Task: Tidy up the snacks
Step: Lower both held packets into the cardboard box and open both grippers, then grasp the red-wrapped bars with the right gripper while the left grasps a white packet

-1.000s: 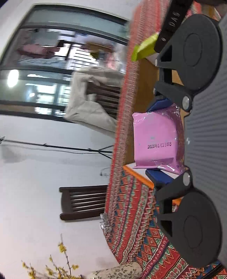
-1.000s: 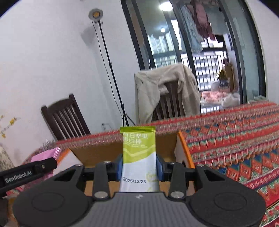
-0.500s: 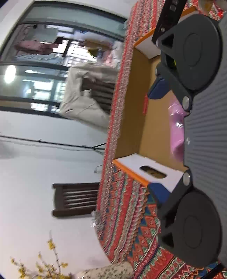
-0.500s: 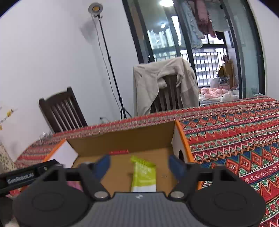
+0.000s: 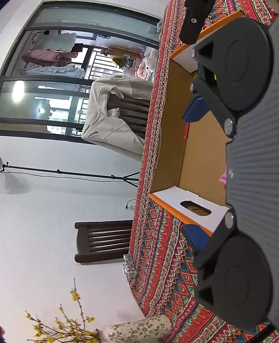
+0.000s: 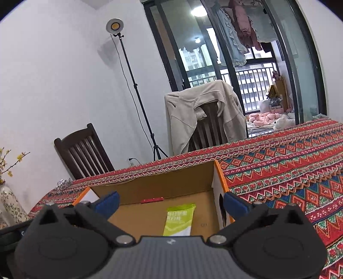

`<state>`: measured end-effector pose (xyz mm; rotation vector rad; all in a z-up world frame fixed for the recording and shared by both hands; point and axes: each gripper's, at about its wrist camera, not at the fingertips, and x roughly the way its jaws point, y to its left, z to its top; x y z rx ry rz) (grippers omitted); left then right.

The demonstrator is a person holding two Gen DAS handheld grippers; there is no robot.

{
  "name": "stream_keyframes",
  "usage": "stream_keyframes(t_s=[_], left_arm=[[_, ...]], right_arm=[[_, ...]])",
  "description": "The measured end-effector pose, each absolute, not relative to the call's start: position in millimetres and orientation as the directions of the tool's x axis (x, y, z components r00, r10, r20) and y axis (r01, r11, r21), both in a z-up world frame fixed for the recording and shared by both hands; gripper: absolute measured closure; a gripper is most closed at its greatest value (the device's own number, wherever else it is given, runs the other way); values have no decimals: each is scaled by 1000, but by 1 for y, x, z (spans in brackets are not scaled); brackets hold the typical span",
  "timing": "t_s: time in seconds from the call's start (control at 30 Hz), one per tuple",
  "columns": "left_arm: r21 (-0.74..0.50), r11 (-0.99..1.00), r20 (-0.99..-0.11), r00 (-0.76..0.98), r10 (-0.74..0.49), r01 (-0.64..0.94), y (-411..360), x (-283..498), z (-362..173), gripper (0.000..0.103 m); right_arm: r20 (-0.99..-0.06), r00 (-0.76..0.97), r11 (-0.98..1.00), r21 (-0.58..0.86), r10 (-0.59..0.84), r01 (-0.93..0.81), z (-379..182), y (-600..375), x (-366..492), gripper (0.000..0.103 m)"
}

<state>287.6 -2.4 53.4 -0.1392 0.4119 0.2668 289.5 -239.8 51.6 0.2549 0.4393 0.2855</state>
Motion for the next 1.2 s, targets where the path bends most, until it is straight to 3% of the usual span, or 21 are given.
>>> stream_keyframes(t_s=[0.5, 1.2], left_arm=[[-50, 957, -420, 875, 240, -287, 6, 246, 67, 0], [-37, 972, -433, 880, 194, -232, 51, 135, 35, 0]], right_arm=[[-325, 886, 931, 262, 332, -253, 87, -249, 249, 0], [-423, 856, 955, 128, 296, -267, 52, -284, 151, 0]])
